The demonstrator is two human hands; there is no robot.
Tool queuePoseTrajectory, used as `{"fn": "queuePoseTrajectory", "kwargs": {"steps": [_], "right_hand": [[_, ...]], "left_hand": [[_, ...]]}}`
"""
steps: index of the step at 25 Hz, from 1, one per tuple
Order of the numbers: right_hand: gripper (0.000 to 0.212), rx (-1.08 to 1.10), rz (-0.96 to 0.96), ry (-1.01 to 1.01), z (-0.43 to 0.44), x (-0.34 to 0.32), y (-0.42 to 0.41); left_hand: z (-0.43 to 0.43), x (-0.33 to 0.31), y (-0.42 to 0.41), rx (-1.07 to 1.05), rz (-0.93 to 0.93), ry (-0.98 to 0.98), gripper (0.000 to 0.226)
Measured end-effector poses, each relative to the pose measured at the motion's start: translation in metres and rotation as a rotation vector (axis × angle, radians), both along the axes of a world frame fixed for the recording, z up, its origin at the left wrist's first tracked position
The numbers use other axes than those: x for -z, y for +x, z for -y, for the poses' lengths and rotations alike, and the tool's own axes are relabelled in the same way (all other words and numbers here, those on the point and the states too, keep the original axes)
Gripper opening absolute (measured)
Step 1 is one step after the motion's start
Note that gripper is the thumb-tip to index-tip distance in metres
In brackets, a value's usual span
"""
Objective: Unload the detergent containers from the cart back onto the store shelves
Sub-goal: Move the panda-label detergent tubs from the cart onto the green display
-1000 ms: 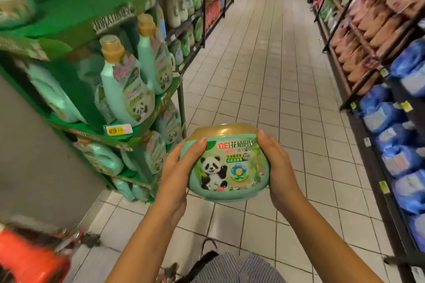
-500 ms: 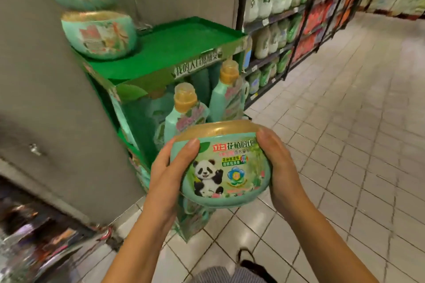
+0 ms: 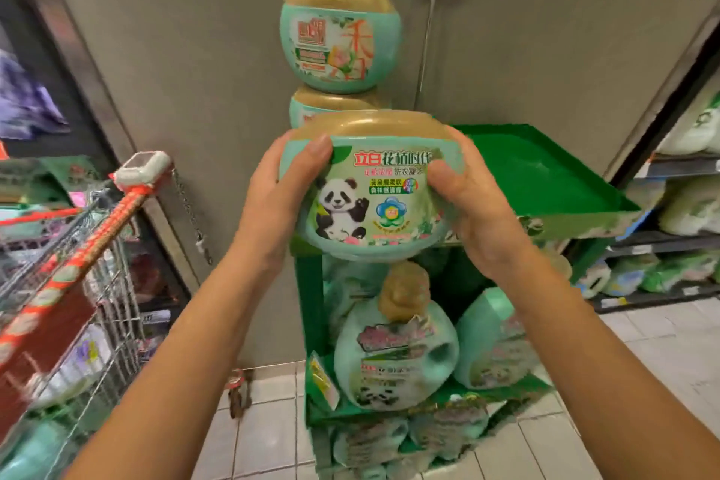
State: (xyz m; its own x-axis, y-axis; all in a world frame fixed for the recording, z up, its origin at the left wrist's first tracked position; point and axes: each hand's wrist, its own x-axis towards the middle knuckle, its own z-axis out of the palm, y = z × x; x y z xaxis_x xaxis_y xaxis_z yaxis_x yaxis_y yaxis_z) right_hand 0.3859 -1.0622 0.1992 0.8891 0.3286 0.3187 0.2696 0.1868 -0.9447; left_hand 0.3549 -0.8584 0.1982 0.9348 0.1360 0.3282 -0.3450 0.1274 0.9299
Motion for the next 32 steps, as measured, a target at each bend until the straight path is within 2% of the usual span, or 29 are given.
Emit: {"fn": "queuePoseTrajectory", "kwargs": {"steps": [4, 6, 7, 9, 12, 14, 23, 28, 32], "right_hand": [[0.1, -0.062, 0.102, -0.086, 0.005, -0.022, 0.058], [0.104, -0.062, 0.119, -0.135, 0.008, -0.023, 0.076], [0.103, -0.065, 0.119, -0.157, 0.009, -0.02, 0.084], [0.099, -0.074, 0.118, -0.199, 0.01, -0.009, 0.094], [0.093, -0.091, 0.114, -0.253, 0.009, 0.005, 0.098], [0.09, -0.112, 0.102, -0.262, 0.007, 0.011, 0.099], [0.099, -0.048, 0.103, -0.288, -0.011, 0.02, 0.098], [0.099, 0.059, 0.169, -0.435, -0.011, 0.021, 0.095], [0.093, 0.089, 0.169, -0.432, -0.011, 0.023, 0.089]], "left_hand": [[-0.011, -0.018, 0.048, -0.094, 0.118, 0.269, 0.057], [-0.022, -0.021, 0.063, -0.098, 0.131, 0.453, 0.05], [-0.029, -0.02, 0.069, -0.102, 0.118, 0.541, 0.051], [-0.04, -0.012, 0.076, -0.108, 0.083, 0.63, 0.069], [-0.049, 0.009, 0.077, -0.08, 0.052, 0.583, 0.101], [-0.053, 0.016, 0.074, -0.089, 0.047, 0.549, 0.111], [-0.069, 0.016, 0.069, -0.083, 0.022, 0.497, 0.086], [-0.064, 0.025, 0.068, -0.153, 0.025, 0.42, 0.079], [-0.059, 0.026, 0.062, -0.188, 0.008, 0.426, 0.085]]}}
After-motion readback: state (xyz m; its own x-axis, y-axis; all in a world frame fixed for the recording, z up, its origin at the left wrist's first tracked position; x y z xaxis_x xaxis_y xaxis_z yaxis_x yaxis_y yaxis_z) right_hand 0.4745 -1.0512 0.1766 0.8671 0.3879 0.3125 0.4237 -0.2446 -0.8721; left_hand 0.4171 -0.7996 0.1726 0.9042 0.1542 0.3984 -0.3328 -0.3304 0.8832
